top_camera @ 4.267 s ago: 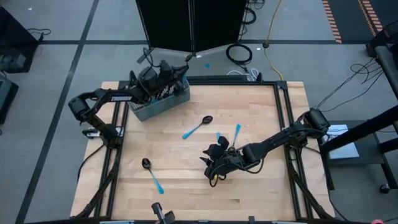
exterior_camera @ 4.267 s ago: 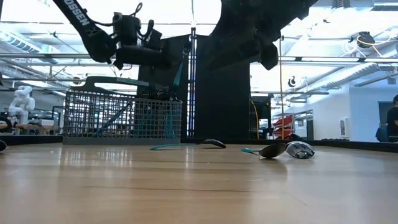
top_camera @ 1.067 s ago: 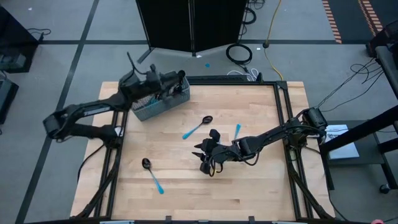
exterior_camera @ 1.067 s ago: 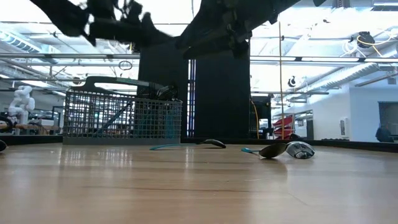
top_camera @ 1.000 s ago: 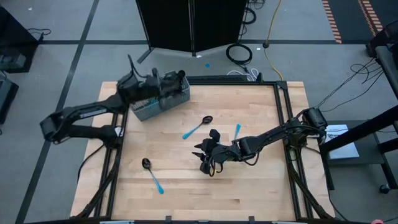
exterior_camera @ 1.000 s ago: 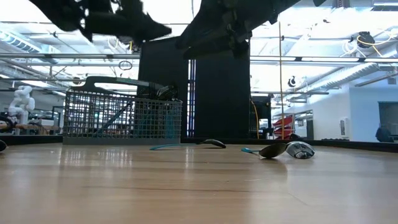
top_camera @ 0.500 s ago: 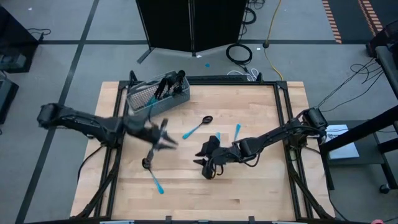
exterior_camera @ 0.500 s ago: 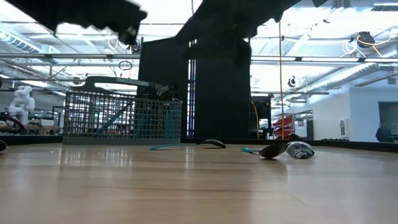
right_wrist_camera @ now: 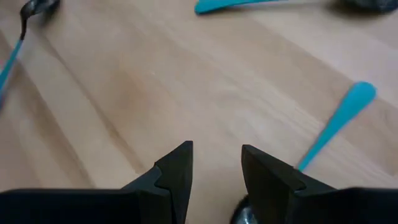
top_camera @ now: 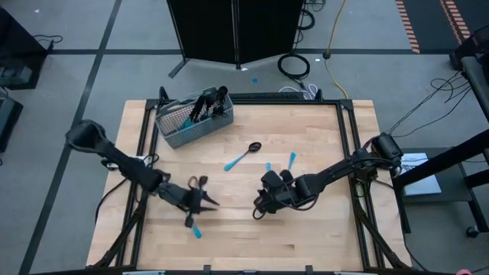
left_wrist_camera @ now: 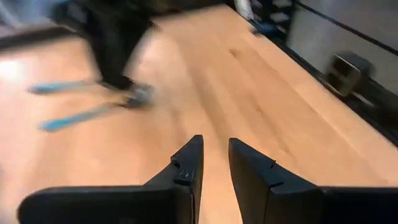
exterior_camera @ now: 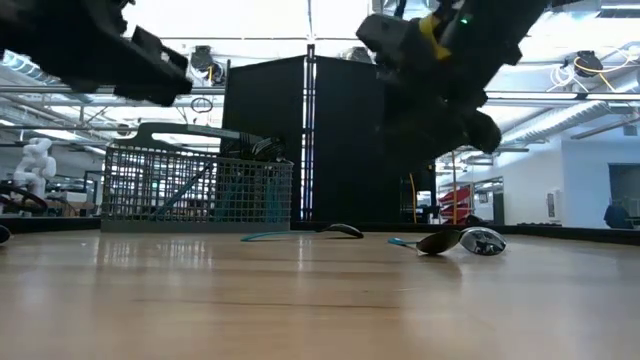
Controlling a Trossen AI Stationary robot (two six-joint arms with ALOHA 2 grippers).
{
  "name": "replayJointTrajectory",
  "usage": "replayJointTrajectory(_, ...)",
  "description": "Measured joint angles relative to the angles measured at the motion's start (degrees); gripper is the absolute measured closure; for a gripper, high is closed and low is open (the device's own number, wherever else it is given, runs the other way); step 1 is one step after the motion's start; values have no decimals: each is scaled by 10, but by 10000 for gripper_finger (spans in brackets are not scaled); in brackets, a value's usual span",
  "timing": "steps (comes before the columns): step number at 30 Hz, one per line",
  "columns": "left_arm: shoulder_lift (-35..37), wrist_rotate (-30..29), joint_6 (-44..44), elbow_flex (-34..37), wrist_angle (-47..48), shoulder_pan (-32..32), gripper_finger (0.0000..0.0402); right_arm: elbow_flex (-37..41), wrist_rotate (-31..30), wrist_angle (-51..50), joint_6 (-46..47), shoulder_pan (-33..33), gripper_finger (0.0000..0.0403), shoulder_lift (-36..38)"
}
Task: Sort silverware
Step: Put the blue spoon in the dish rack
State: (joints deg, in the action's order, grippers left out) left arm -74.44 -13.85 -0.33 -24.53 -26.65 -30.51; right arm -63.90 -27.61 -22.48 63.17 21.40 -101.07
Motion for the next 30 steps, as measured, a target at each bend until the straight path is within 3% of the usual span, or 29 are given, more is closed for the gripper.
replayJointTrajectory(3, -43, 69, -22, -22, 31, -10, 330, 0, -32, 11, 5, 10, 273, 0)
replayJointTrajectory(6, -55, 125, -24, -64, 140, -38, 330, 0, -34, 16, -4, 19, 273, -1)
replayJointTrajectory(11, -54, 127, -24, -156, 414, -107, 330, 0, -38, 18, -8, 33, 273, -1)
replayJointTrajectory(15, -54, 122, -3, -173, 533, -129, 330, 0, -39, 19, -9, 35, 273, -1)
replayJointTrajectory(21, -54, 114, 42, -153, 591, -121, 330, 0, -39, 27, -10, 37, 273, -1)
replayJointTrajectory(30, -54, 85, 83, -145, 587, -103, 330, 0, -38, 30, -13, 42, 273, -1)
